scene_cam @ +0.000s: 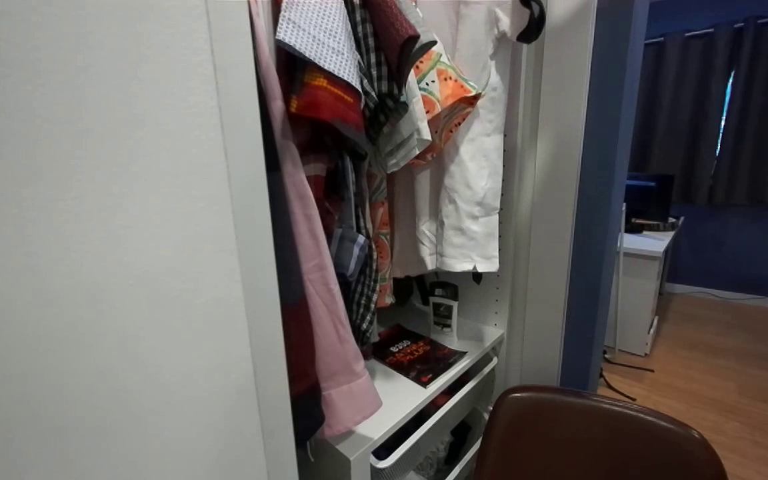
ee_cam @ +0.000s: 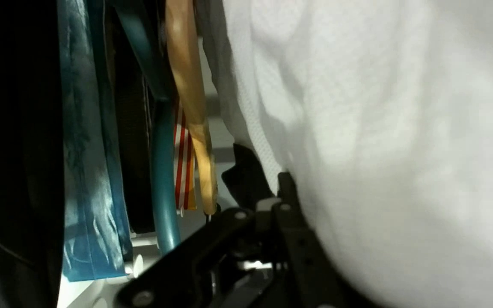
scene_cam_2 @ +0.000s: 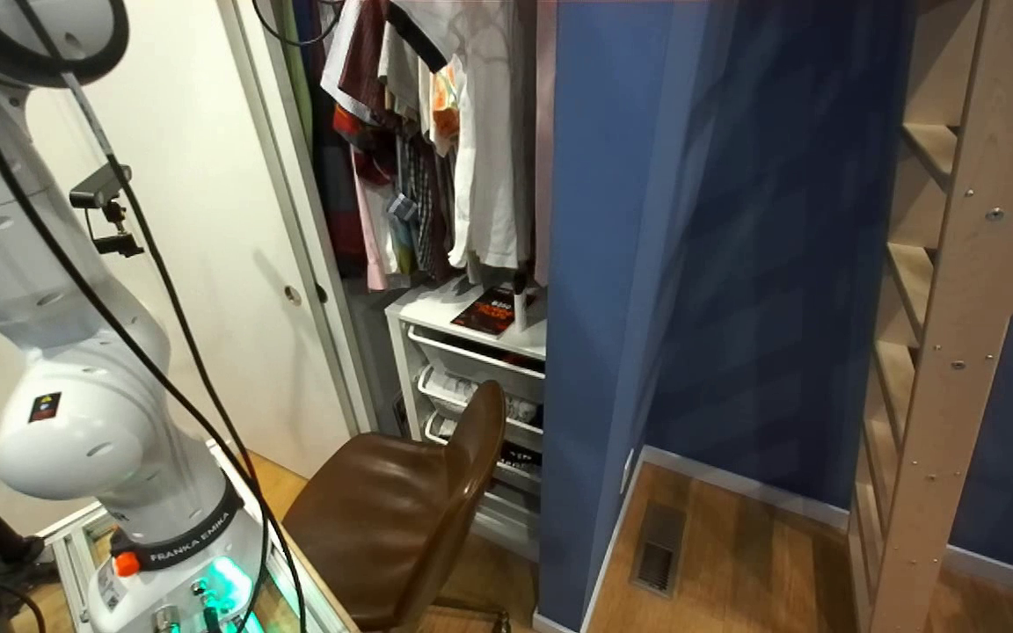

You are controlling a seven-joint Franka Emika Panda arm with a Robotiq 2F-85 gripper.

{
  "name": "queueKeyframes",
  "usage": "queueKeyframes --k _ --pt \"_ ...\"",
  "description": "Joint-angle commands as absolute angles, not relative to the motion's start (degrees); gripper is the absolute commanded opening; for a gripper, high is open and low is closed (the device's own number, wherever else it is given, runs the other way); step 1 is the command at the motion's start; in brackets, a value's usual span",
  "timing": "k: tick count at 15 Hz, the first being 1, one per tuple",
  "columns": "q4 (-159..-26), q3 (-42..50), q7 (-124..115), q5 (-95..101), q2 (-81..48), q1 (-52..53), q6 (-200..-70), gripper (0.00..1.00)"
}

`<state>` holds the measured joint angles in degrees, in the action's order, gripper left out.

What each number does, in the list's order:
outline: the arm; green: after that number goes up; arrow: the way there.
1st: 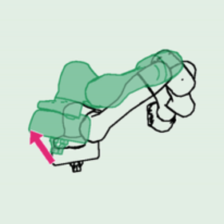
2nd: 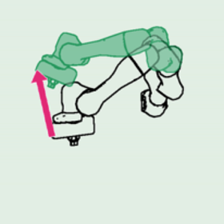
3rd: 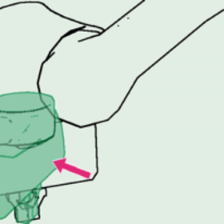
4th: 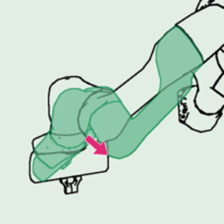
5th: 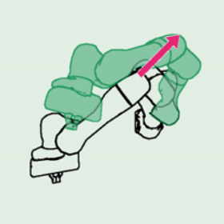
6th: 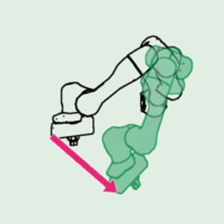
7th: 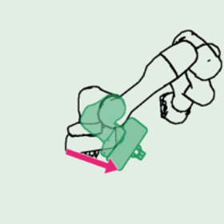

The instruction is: Unhang the white and black shirt from the rail

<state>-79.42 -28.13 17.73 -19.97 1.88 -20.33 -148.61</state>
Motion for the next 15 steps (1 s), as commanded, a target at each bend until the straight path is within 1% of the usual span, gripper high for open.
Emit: queueKeyframes --k 1,14,15 --pt "-83.6 -26.1 19.1 -24.0 8.1 -21.3 -145.8 0.05" --pt "-92.0 -11.9 30.4 -44.5 20.7 -18.7 -132.1 0.05" --pt "-92.8 -5.1 28.7 -39.8 20.6 -9.8 -132.6 0.05"
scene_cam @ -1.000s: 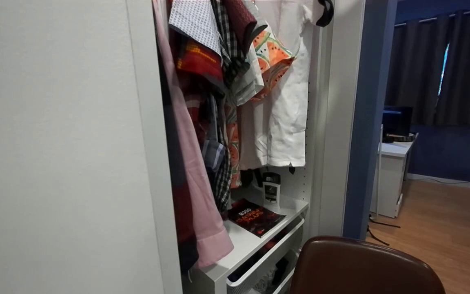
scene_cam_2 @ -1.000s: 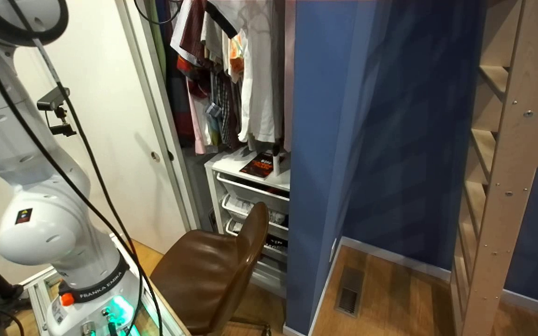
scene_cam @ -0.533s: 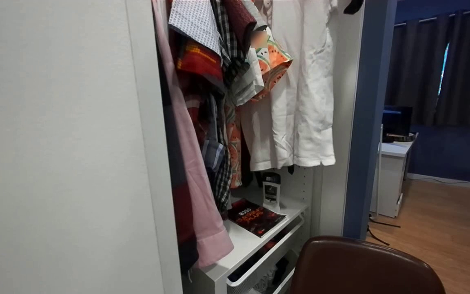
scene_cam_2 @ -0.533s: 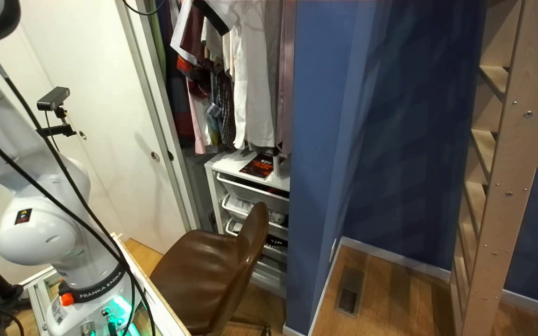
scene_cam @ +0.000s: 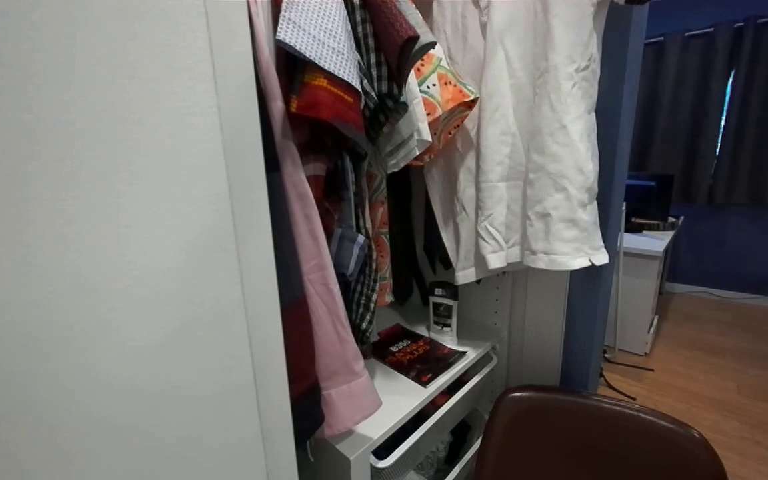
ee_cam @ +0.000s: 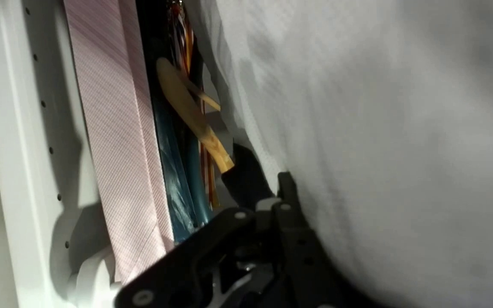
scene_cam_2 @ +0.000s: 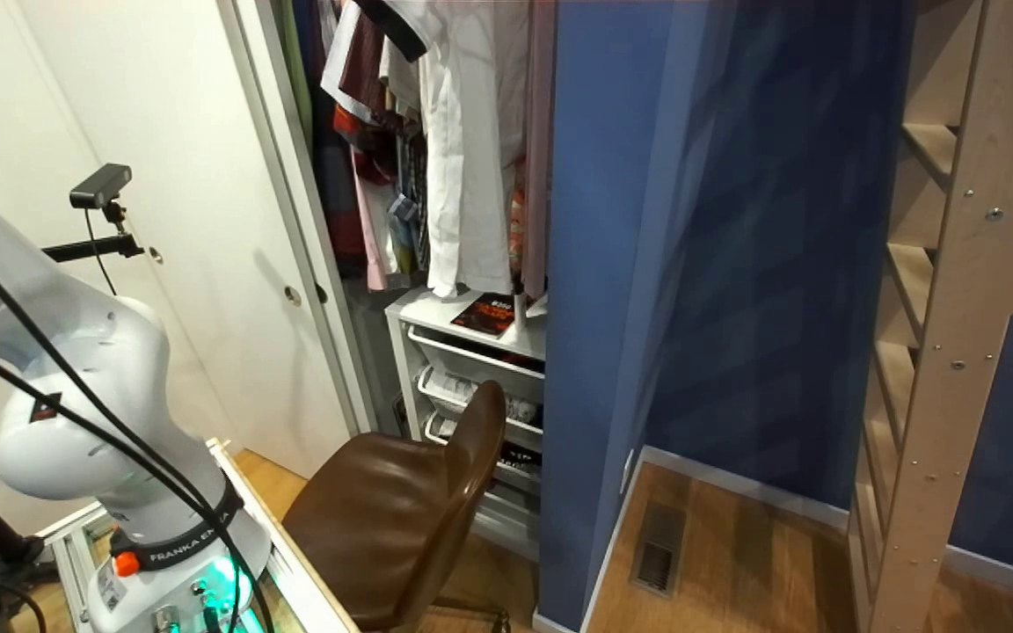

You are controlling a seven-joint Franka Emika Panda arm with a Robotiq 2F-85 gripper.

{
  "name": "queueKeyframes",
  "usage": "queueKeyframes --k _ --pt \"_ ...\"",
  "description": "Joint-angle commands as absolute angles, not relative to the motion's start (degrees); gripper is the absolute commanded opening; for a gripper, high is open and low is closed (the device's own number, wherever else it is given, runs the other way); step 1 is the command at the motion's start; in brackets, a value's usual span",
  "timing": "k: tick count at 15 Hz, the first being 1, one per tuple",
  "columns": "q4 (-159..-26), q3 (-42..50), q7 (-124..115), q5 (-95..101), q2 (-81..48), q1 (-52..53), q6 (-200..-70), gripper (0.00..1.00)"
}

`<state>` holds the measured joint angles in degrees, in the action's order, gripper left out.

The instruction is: Unhang the white and black shirt from the rail

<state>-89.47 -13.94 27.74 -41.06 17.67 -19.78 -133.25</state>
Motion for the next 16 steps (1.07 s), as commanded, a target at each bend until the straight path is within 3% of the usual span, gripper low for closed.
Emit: queueKeyframes --k 1,5,16 --pt "-90.2 -6.0 26.0 -36.7 17.7 -9.5 -134.0 0.19" --pt "-91.9 -1.6 26.7 -37.3 19.0 -4.8 -133.3 0.19" --pt "-92.1 -1.6 26.7 -37.2 19.0 -4.7 -133.3 0.19"
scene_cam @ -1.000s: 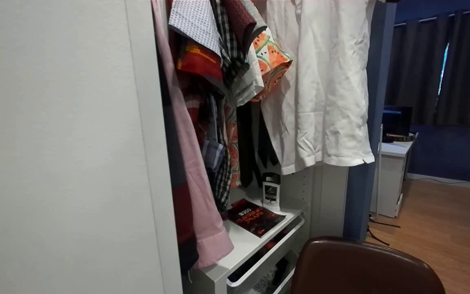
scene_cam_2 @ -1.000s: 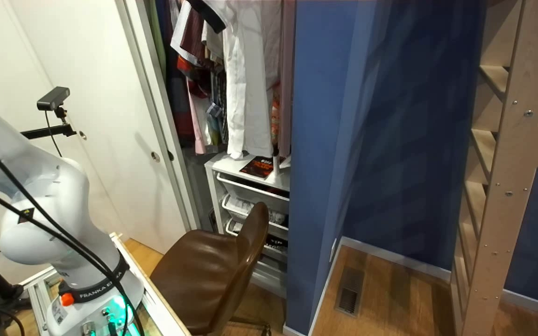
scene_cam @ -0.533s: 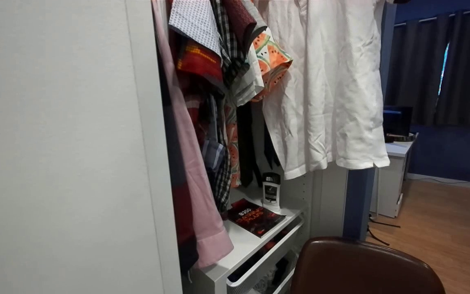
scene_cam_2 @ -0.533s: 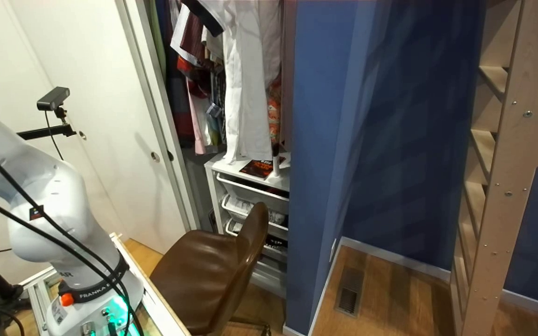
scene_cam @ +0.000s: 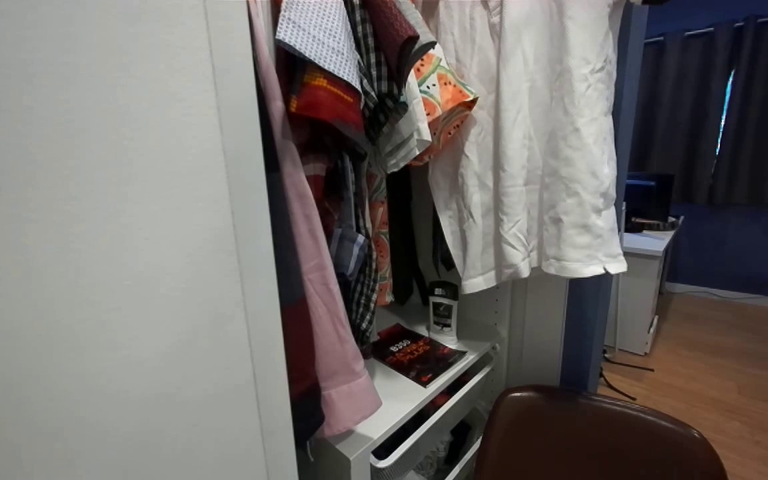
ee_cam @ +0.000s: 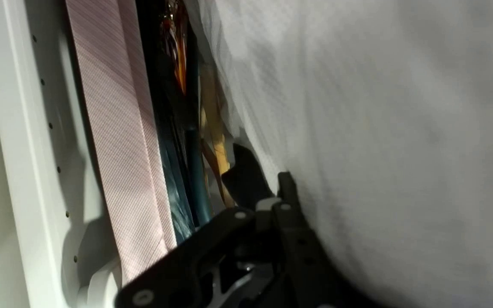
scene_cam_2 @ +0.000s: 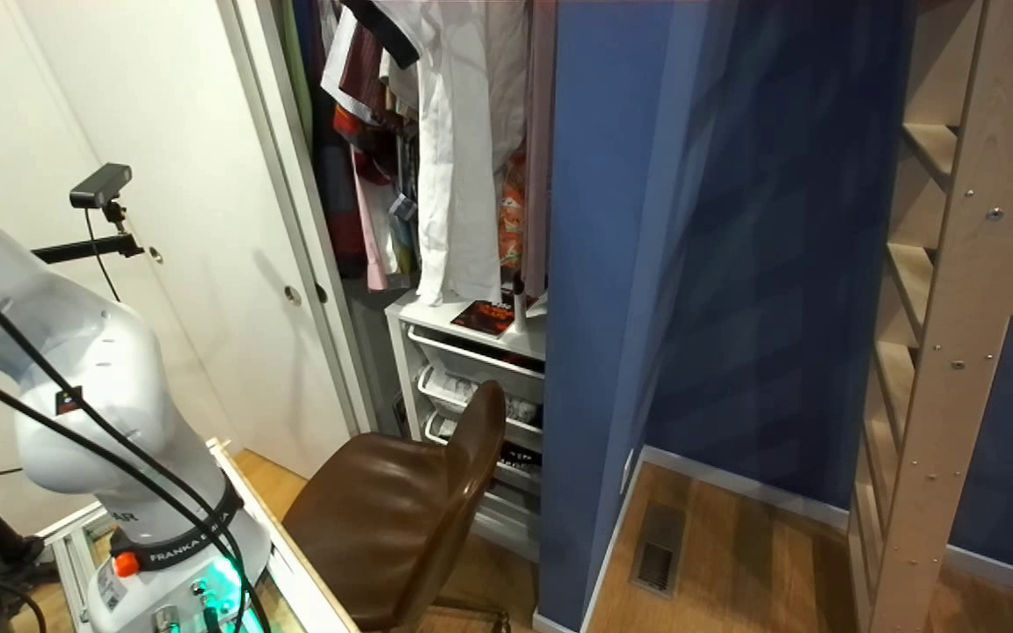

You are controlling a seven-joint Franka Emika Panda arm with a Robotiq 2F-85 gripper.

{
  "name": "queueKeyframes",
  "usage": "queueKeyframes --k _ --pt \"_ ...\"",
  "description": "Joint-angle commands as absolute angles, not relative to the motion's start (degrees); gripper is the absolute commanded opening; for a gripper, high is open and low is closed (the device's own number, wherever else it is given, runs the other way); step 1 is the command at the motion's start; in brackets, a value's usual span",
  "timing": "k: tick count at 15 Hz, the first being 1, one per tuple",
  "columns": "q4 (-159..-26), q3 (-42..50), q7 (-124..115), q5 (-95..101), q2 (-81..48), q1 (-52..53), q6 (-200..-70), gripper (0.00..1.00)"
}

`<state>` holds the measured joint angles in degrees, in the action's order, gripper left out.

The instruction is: Unhang the white and black shirt from the rail

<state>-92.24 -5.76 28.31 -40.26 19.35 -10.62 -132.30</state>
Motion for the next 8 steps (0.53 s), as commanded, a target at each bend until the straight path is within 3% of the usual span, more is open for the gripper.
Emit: queueKeyframes --k 1,8 --pt "-92.1 -1.6 26.7 -37.2 19.0 -4.7 -133.3 0.05" --pt "-101.4 1.5 23.2 -34.7 25.6 0.8 -135.2 0.05"
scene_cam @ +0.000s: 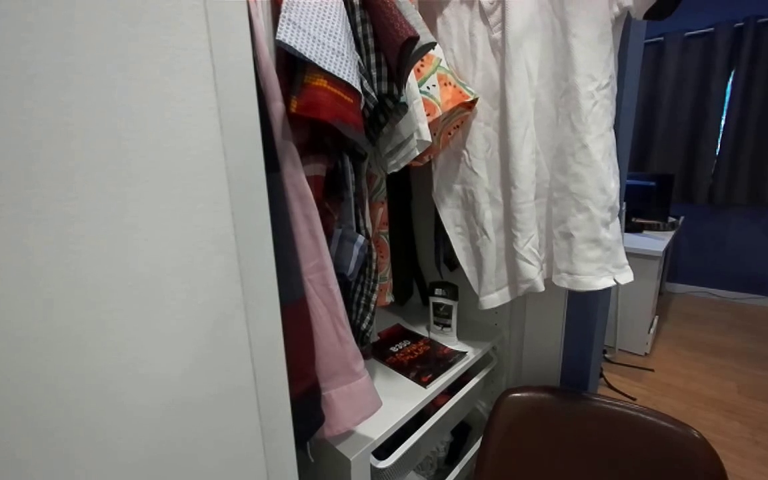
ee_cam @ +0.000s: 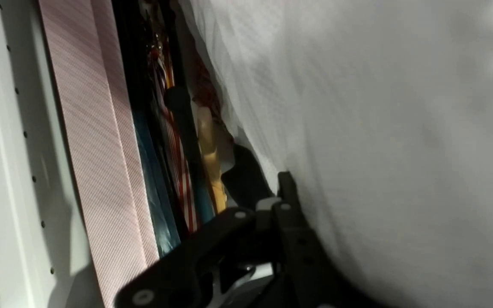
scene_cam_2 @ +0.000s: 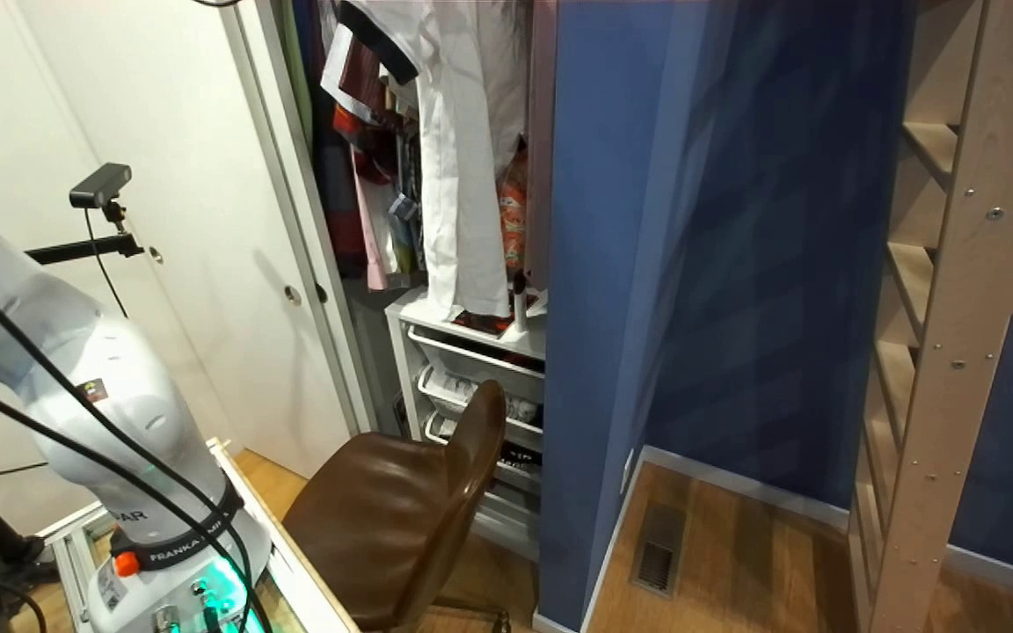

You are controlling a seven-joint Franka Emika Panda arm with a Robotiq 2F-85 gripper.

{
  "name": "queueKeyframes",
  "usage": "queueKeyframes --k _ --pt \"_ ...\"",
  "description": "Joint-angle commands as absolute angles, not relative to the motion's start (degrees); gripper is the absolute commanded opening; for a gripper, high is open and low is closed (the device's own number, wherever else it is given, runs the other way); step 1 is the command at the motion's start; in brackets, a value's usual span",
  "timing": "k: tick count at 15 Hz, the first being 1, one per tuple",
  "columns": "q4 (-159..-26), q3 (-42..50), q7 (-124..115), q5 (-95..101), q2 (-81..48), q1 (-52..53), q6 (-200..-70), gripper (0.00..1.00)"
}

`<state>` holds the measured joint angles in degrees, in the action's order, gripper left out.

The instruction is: Unhang the white and black shirt from the rail

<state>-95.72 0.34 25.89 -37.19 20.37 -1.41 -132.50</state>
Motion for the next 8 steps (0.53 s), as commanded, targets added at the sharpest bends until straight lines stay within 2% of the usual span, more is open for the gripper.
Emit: queueKeyframes --k 1,8 --pt "-103.1 1.9 23.1 -34.3 27.0 1.2 -135.3 0.05" --pt "-118.6 3.7 23.0 -31.5 39.8 4.9 -135.9 0.05"
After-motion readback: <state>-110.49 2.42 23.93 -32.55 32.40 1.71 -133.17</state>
